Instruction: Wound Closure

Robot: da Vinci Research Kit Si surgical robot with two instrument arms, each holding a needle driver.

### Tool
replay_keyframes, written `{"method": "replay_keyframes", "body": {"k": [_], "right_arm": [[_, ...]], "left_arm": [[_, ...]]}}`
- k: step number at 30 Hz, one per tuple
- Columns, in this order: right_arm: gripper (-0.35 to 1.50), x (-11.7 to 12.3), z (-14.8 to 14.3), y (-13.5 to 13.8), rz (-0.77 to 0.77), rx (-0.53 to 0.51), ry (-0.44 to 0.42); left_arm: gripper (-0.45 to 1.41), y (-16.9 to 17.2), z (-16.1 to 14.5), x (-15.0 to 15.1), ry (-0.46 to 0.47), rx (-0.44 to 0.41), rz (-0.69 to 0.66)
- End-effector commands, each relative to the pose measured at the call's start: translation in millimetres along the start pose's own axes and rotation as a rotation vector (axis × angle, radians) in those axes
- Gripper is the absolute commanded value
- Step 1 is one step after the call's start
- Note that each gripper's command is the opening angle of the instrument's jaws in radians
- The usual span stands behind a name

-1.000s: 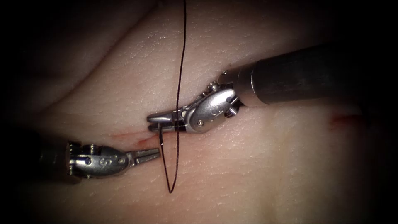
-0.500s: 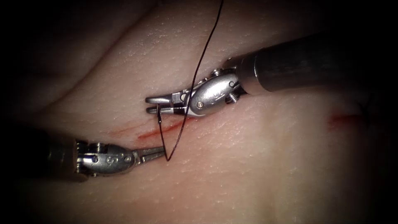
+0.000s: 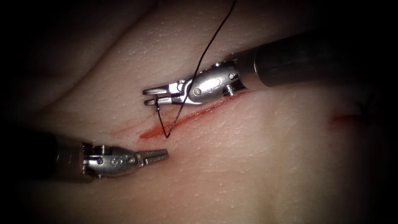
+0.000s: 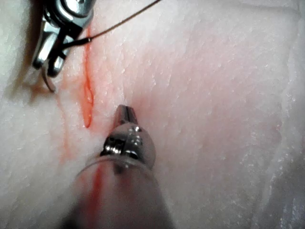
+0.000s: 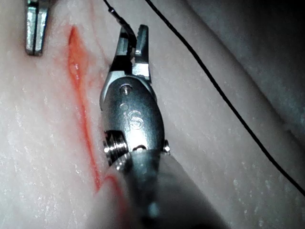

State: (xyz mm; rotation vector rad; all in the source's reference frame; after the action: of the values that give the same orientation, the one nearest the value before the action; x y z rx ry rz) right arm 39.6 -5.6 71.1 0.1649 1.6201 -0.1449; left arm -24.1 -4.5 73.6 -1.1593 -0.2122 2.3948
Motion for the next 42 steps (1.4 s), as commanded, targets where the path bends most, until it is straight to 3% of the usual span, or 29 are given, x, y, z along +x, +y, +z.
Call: {"method": "replay_keyframes", "body": {"k": [1,19,23,27,42], "right_arm": [[-0.35,-0.5,1.1,-0.1,0.021,-0.003,0.002],[-0.35,-1.5,1.5,1.7,0.317,-0.052,-0.023],[-0.35,-1.8,1.8,2.6,0.322,-0.07,-0.033],[-0.35,-1.8,2.0,3.1,0.218,-0.072,-0.038],[-0.35,-2.1,1.8,3.5,0.219,-0.092,-0.055]], "left_arm": [[-0.45,0.7,0.6,-0.4,-0.001,-0.002,0.0],[-0.45,1.3,0.1,-1.3,-0.007,-0.009,0.004],[-0.45,1.5,0.1,-1.3,-0.007,-0.009,0.004],[-0.45,1.7,-0.2,-1.4,-0.007,-0.011,0.006],[-0.45,1.8,-0.4,-1.5,-0.006,-0.013,0.007]]}}
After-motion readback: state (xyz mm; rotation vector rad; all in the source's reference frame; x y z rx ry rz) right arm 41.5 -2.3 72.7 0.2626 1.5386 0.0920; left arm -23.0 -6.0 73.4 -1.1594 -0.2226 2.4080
